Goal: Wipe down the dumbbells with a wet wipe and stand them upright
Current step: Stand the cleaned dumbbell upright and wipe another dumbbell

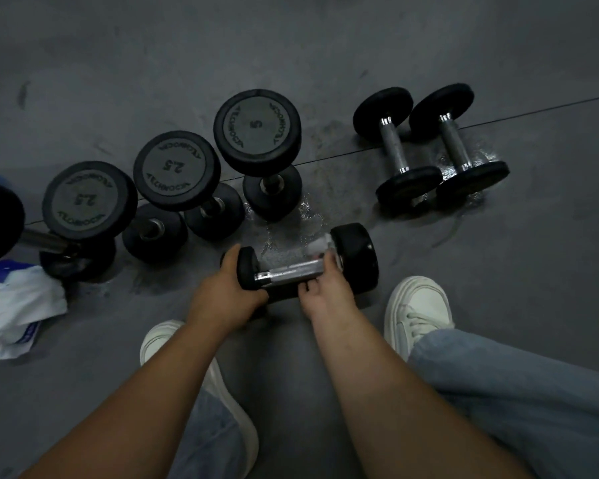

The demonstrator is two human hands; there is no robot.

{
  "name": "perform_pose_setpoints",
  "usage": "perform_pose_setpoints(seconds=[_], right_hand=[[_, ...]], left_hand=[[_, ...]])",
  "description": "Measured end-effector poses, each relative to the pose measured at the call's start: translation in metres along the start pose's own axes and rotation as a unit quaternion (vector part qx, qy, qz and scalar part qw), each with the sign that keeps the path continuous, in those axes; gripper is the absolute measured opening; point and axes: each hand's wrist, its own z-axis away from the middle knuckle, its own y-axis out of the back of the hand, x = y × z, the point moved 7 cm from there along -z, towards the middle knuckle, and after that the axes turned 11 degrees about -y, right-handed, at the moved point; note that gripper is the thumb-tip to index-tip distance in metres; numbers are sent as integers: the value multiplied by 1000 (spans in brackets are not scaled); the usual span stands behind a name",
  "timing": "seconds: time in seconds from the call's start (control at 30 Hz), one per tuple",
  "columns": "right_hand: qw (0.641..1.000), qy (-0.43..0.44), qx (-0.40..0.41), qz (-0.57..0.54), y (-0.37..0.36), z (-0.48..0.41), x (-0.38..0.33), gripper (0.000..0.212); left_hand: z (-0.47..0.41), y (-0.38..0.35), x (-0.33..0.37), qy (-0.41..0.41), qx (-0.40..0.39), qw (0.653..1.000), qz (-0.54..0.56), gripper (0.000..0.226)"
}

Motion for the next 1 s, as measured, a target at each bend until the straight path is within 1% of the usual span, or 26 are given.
perform_pose_setpoints(seconds=[0.07, 0.13, 0.2, 0.27, 0.33, 0.43, 0.47, 0.53, 0.6, 0.7, 0.73, 0.77, 0.8, 0.87, 0.93, 1.0], right_hand=[[1000, 16, 24, -3, 16, 4, 6, 17], [998, 23, 60, -13, 35, 4, 13, 17], [996, 21, 89, 8, 34, 3, 13, 19], [996, 18, 80, 18, 24, 2, 10, 20], [998, 16, 63, 17, 23, 4, 11, 19], [995, 49, 68, 45, 37, 8, 12, 19], [995, 48, 71, 59, 35, 7, 11, 21], [997, 16, 47, 61, 21, 1, 8, 26], [998, 3, 36, 51, 14, 0, 5, 28], [994, 47, 67, 77, 35, 6, 11, 37], [992, 60, 73, 85, 40, 7, 11, 35], [992, 53, 68, 90, 39, 3, 9, 29], [995, 35, 50, 77, 31, 0, 8, 25], [998, 11, 24, 54, 17, -4, 5, 24], [997, 20, 31, 61, 25, -3, 9, 23], [995, 48, 48, 73, 40, 1, 11, 23]], left_hand=[[-3, 1, -5, 25, -44, 999, -6, 99], [8, -9, -9, 49, -70, 996, 18, 103], [27, -18, -7, 56, -34, 998, 5, 100], [43, -23, -2, 60, 16, 998, -16, 96], [45, -25, -1, 49, 31, 998, -14, 95], [40, -25, -3, 36, 17, 999, -18, 90], [39, -25, -4, 38, 16, 999, -20, 88], [39, -24, -2, 40, 16, 999, -24, 86], [36, -23, -2, 40, 11, 999, -20, 86], [30, -20, -3, 42, 4, 999, -18, 85], [29, -20, -3, 43, 4, 999, -17, 84], [29, -20, -3, 43, 2, 999, -16, 83], [29, -20, -2, 41, 2, 999, -15, 83], [27, -19, -2, 39, 2, 999, -13, 84], [26, -18, -2, 40, 2, 999, -11, 86], [27, -18, -2, 37, 1, 999, -19, 86]])
